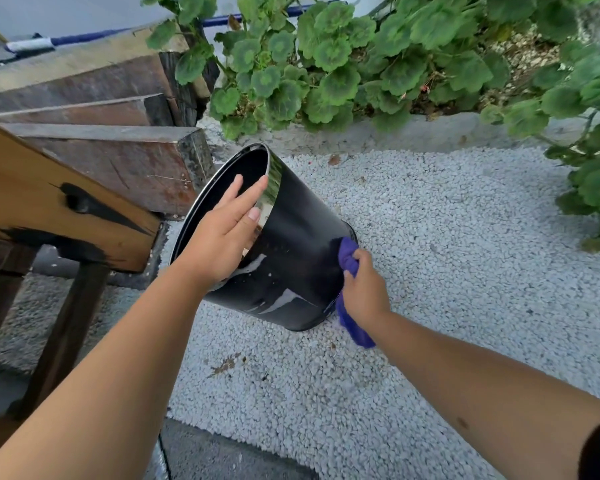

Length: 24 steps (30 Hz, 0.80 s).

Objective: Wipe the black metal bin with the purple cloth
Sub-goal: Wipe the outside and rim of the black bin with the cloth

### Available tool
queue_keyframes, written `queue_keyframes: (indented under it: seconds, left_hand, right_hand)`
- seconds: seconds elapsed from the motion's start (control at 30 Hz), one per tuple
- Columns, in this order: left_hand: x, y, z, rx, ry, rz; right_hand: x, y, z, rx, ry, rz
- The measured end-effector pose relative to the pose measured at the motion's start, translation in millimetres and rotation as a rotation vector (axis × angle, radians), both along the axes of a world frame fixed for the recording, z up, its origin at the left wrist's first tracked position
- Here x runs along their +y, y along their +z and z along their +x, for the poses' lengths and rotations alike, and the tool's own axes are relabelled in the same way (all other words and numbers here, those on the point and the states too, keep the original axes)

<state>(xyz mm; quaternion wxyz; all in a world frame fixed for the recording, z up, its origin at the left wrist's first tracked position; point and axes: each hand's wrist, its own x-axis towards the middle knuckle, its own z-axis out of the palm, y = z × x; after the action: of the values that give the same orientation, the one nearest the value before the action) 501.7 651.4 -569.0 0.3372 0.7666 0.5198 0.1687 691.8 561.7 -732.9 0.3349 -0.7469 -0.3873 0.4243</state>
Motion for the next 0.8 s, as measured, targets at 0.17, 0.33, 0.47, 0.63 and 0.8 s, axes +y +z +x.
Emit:
queue_keyframes:
  seconds: [0.17, 0.33, 0.47, 0.63, 0.8]
  left_hand:
    - [-3, 2, 3, 0.007, 0.004, 0.008]
    - [-5, 3, 8, -0.035, -0.007, 0.038]
    - [-1, 4, 6, 0.019, -0.016, 0.048]
    - [-2, 2, 3, 0.026, -0.009, 0.062]
    - [-4, 4, 6, 0.014, 0.013, 0.011]
  right_hand:
    - [38, 24, 26, 0.181, -0.401, -0.105]
    - [57, 82, -31, 0.175, -0.113, 0.353]
    - [52, 73, -67, -0.015, 0.062, 0.416]
    - [55, 22, -30, 0.081, -0.14, 0.086]
    - [33, -2, -23, 0.096, -0.157, -0.016]
